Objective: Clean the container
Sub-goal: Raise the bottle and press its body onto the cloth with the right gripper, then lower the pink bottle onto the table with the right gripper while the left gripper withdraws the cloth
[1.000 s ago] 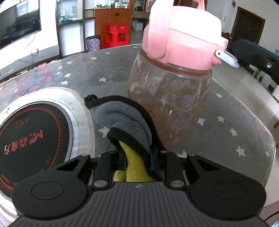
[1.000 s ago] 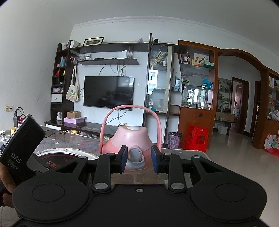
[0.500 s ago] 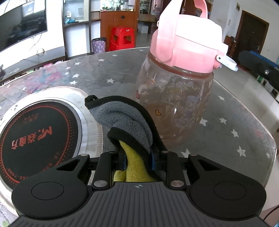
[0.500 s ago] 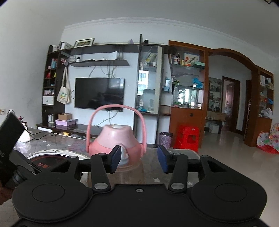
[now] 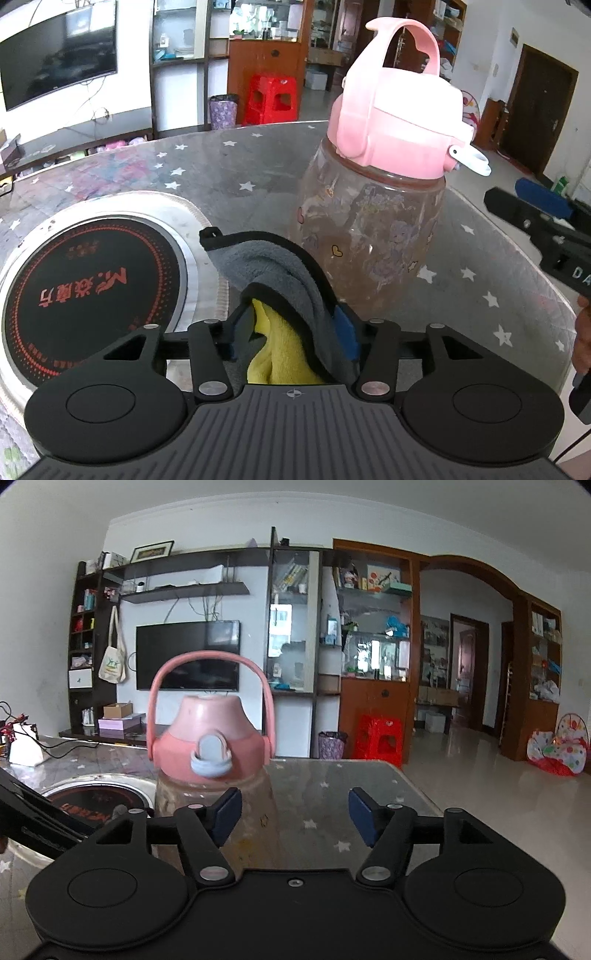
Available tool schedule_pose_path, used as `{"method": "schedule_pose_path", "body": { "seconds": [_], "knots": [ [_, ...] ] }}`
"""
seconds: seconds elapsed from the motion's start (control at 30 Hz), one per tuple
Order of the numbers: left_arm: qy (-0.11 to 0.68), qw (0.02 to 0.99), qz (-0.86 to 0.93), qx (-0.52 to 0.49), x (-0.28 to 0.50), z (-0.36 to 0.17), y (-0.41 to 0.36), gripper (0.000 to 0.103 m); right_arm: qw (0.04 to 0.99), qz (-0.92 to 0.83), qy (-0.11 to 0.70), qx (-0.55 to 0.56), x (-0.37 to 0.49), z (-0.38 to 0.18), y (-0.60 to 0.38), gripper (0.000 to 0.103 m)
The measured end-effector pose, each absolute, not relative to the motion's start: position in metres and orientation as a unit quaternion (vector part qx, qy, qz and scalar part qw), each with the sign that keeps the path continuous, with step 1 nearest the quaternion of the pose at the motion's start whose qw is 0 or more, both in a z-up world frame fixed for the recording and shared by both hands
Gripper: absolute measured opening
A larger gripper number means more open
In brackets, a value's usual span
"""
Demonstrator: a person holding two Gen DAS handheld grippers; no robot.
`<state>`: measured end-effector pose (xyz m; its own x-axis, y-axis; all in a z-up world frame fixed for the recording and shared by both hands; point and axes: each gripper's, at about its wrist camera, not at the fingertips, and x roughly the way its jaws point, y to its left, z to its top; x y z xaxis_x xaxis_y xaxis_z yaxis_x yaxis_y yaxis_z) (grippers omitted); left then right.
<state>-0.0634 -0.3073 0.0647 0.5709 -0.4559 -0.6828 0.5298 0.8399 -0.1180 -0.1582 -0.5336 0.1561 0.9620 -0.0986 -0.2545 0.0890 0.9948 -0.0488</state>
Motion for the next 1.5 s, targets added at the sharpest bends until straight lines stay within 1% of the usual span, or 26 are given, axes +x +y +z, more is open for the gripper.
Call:
{"method": "schedule_pose_path", "body": {
  "seconds": [0.17,0.4,0.47,0.53,0.93,1.5],
  "knots": [
    [0.37,0.888,-0.269,0.046,-0.068,0.064,-0.302,0.052,0.988,-0.054,0.143,-0.012,-0.158,0.151,-0.532,0.079],
    [0.371,0.891,-0.26,0.027,-0.072,0.063,-0.291,0.054,0.986,-0.05,0.159,-0.001,-0.157,0.139,-0.531,0.08],
    [0.371,0.893,-0.256,0.02,-0.074,0.062,-0.287,0.056,0.986,-0.047,0.163,0.002,-0.156,0.136,-0.531,0.084],
    [0.371,0.893,-0.253,0.016,-0.076,0.062,-0.284,0.056,0.985,-0.046,0.164,0.003,-0.156,0.133,-0.532,0.085],
    [0.368,0.899,-0.237,0.002,-0.087,0.061,-0.263,0.061,0.982,-0.039,0.184,0.009,-0.149,0.117,-0.534,0.086],
    [0.372,0.91,-0.183,-0.003,-0.091,0.055,-0.235,0.064,0.978,-0.044,0.204,0.003,-0.154,0.11,-0.542,0.087]
  ]
}}
